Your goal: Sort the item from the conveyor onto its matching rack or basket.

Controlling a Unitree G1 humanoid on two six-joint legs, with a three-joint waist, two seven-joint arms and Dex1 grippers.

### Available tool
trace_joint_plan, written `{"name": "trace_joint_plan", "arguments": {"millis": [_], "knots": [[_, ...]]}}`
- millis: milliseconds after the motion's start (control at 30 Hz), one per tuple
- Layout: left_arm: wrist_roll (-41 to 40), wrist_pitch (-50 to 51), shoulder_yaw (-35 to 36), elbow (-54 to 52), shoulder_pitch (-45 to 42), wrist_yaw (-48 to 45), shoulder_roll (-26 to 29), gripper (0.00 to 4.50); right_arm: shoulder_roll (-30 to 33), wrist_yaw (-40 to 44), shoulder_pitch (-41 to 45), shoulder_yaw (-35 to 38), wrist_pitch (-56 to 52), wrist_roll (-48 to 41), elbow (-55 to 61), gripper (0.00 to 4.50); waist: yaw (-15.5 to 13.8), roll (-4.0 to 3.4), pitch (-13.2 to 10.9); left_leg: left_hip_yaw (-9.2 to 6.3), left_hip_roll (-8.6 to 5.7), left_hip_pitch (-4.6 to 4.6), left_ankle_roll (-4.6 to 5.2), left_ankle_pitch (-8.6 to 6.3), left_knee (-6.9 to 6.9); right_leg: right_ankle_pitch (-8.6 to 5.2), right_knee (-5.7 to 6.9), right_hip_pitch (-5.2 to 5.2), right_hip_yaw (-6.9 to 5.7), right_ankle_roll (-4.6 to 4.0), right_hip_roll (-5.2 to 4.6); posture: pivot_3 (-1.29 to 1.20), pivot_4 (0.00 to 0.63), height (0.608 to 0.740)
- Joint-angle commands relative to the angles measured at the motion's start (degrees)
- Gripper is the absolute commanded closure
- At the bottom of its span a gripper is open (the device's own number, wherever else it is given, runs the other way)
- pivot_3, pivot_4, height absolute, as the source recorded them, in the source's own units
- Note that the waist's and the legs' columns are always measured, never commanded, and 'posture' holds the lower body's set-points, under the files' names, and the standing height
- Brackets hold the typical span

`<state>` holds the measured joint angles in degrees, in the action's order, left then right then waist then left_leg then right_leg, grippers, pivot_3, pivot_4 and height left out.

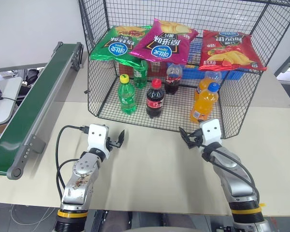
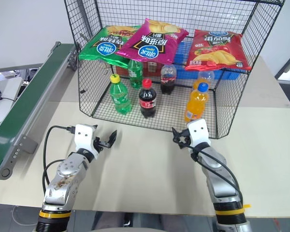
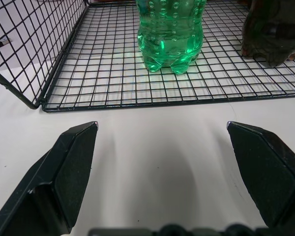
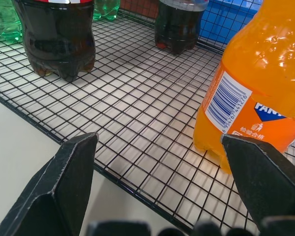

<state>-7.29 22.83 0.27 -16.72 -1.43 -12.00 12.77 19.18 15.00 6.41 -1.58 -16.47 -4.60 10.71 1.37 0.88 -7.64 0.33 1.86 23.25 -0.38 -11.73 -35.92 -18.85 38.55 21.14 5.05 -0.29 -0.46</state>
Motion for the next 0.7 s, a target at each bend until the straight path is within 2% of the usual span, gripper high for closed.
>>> {"name": "trace_joint_plan", "arguments": {"millis": [33, 167, 700], "knots": [[-2.4, -1.6, 2.1, -3.3, 1.0, -3.0, 1.7, 0.00, 1.9, 3.1, 0.5, 1.0, 1.5, -0.9, 4.6, 0.09, 0.0, 0.00, 0.0, 0.00, 0.00, 0.00, 0.00, 0.00, 0.00, 0.00, 0.00, 0.00, 0.00, 0.00, 0.00, 0.00, 0.150, 0.740], [-7.2, -2.6, 6.5, -5.7, 2.7, -6.5, 3.4, 0.00, 4.6, 8.1, 1.4, 1.6, -0.2, -3.9, 9.1, 0.09, 0.5, 0.00, 0.0, 0.04, 0.04, 0.00, 0.01, 0.00, 0.03, 0.00, 0.01, 0.04, 0.03, 0.00, 0.00, 0.00, 0.150, 0.740], [-7.4, -3.2, 7.7, -4.1, 1.3, -7.6, 4.5, 0.00, 4.2, 8.3, 1.5, 1.8, -0.5, -3.6, 9.4, 0.09, 0.9, 0.00, 0.0, 0.00, 0.01, -0.03, 0.01, -0.01, 0.02, -0.01, -0.01, -0.03, 0.04, 0.02, 0.01, 0.00, 0.150, 0.740]]}}
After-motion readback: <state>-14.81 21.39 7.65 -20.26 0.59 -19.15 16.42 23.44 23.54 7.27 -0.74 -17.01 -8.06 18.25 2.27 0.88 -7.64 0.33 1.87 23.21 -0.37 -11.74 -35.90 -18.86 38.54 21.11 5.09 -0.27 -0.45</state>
